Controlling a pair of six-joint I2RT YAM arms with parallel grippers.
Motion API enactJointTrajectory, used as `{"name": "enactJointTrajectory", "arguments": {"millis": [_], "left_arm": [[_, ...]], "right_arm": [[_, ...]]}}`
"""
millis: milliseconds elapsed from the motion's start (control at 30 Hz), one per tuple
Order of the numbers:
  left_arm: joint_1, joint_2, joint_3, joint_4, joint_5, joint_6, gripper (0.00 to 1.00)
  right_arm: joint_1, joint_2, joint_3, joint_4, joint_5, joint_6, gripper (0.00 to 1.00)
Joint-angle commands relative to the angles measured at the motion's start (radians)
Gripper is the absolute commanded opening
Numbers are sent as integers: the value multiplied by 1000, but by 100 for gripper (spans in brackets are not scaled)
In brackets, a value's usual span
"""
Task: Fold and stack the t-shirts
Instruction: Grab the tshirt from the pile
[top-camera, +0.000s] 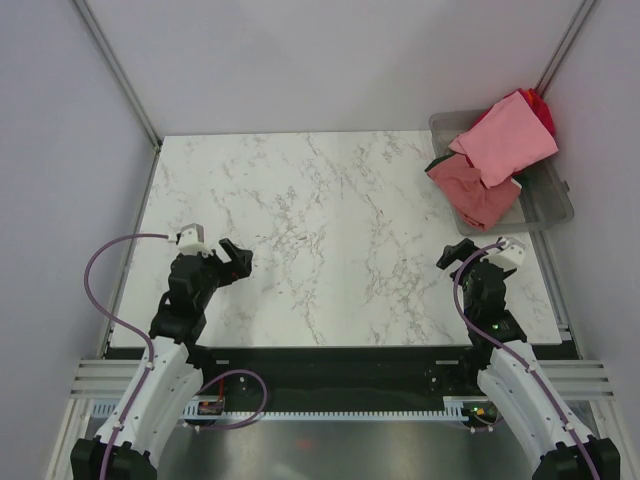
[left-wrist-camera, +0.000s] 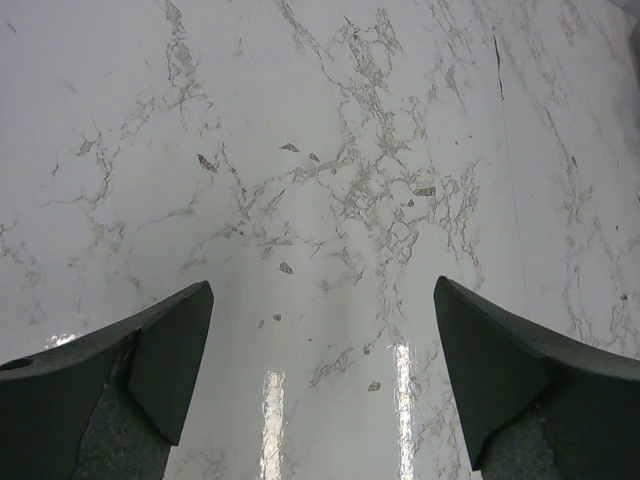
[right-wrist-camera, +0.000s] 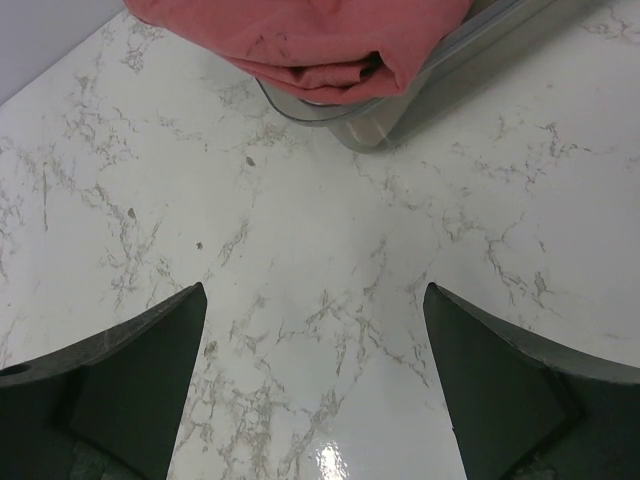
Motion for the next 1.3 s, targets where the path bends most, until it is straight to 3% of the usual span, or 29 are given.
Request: {"name": "enactJointTrajectory", "arguments": {"millis": [0,1267], "left_arm": [[4,-8,19,33,0,14,100],[4,0,21,28,-15,10,100]], "right_arm": [[2,1,33,10,17,12,98],[2,-2,46,-24,82,22,98]]}}
